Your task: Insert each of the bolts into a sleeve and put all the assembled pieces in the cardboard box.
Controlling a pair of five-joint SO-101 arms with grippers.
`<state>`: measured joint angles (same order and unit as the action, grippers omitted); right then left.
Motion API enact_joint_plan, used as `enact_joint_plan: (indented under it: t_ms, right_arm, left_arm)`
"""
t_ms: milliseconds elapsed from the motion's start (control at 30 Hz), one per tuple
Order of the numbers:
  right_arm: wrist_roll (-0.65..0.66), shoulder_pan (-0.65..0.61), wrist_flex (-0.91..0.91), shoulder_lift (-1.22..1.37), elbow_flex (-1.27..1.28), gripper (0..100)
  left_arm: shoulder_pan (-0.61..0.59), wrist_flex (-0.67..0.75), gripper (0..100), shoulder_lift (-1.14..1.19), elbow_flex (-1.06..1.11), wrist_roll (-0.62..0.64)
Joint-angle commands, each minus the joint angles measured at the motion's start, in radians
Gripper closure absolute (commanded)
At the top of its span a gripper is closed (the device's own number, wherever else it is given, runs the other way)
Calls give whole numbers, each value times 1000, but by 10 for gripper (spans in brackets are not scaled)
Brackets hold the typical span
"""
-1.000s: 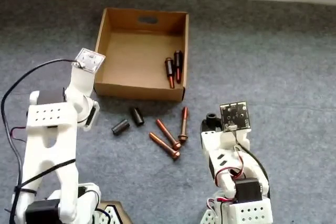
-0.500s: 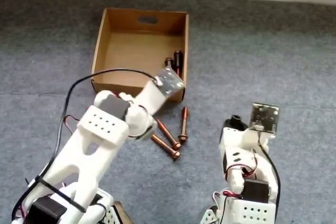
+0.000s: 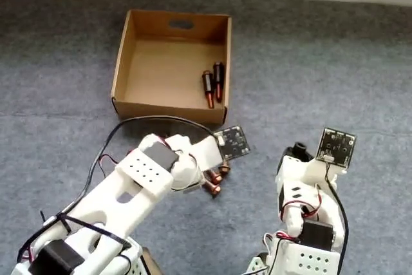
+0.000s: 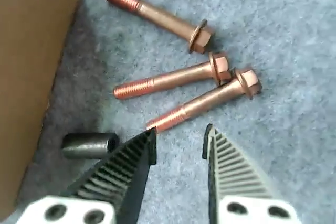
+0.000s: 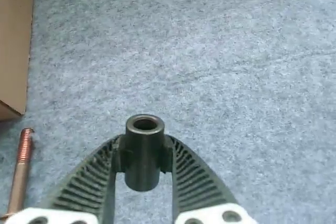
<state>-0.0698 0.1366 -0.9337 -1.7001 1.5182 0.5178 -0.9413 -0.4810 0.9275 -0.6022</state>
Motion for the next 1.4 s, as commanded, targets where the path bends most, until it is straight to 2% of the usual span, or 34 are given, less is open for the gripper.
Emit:
enact_joint_plan:
  t_ms: [0, 167, 433, 700, 867, 1000, 1133, 1267, 1367]
  right_arm:
    - [-6, 7, 2, -13, -39, 993]
    - [-5, 5, 2, -13, -39, 993]
    - [-5, 5, 2, -13, -39, 993]
    - [-3, 5, 2, -13, -39, 993]
    - [-2, 5, 2, -13, -39, 993]
    - [-2, 5, 2, -13, -39, 993]
    - [-2, 5, 2, -13, -39, 993]
    - [-2, 5, 2, -13, -39, 993]
    - [-2, 5, 2, -13, -39, 993]
  left_arm:
    - [5, 71, 827, -21, 13, -37]
    - [13, 78, 729, -21, 12, -29]
    - [12, 86, 762, -15, 30, -74]
    - [15, 78, 763, 248, -122, -77]
    - [15, 84, 762, 269, -160, -78]
    - [15, 80, 763, 245, -160, -144]
    - [15, 78, 761, 229, -160, -149]
    - [10, 86, 761, 283, -171, -236]
    - [7, 80, 761, 346, -222, -250]
